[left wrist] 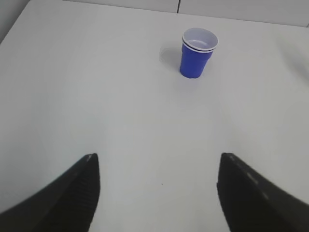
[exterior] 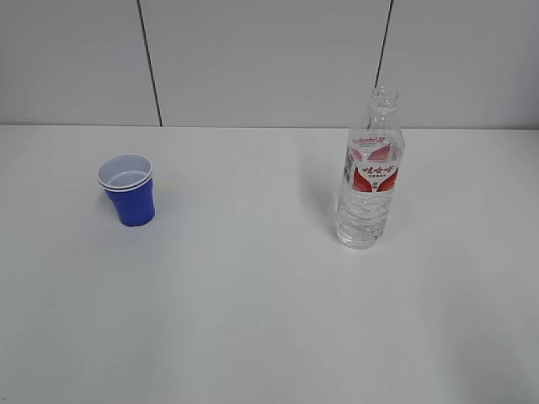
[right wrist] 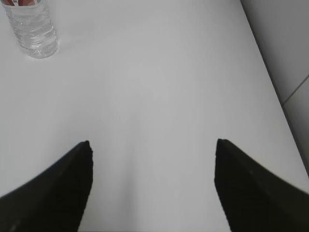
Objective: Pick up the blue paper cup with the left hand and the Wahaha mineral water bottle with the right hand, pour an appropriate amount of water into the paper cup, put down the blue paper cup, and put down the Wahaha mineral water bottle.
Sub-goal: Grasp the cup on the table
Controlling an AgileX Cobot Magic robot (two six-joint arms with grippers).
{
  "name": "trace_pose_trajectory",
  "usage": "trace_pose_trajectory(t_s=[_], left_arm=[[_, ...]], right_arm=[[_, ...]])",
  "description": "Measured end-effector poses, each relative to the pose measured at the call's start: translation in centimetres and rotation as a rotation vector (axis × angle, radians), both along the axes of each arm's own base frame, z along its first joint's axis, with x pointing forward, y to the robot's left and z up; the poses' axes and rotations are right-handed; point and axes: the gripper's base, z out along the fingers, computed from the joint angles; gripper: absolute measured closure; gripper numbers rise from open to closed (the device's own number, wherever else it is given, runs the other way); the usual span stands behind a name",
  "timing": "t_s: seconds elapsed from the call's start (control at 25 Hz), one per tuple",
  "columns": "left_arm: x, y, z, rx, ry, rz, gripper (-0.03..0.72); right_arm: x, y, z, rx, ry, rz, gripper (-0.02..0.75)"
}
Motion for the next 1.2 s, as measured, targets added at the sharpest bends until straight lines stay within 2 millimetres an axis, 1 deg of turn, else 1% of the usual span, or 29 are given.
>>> trace_pose_trajectory(t_s=[0.36,0.44,0.52,0.64,0.92,1.08,1.2], left_arm=[[0.0,0.0,0.0,0.000,-0.001,0.000,0.116],[0.0,0.0,0.3,0.003,-0.023,-0.002,0.116],[0.0,0.0,1.2,0.016,-0.091,-0.008,0.117],[0.2,0.1,2.7,0.022,-0.238,-0.006,0.117],[0.4,0.2,5.5,0.008,-0.544,0.015,0.117],[0.6,0.2,6.8,0.000,-0.670,0.025,0.117],[1.5,0.2,7.5,-0.004,-0.705,0.031,0.117]], right_arm=[[0.0,0.0,0.0,0.000,0.000,0.000,0.150],[0.0,0.0,0.0,0.000,0.000,0.000,0.149],[0.0,0.0,0.0,0.000,0.000,0.000,0.150],[0.0,0.0,0.0,0.000,0.000,0.000,0.149],[0.0,0.0,0.0,0.000,0.000,0.000,0.149],[0.0,0.0,0.0,0.000,0.000,0.000,0.149],[0.0,0.0,0.0,0.000,0.000,0.000,0.149]])
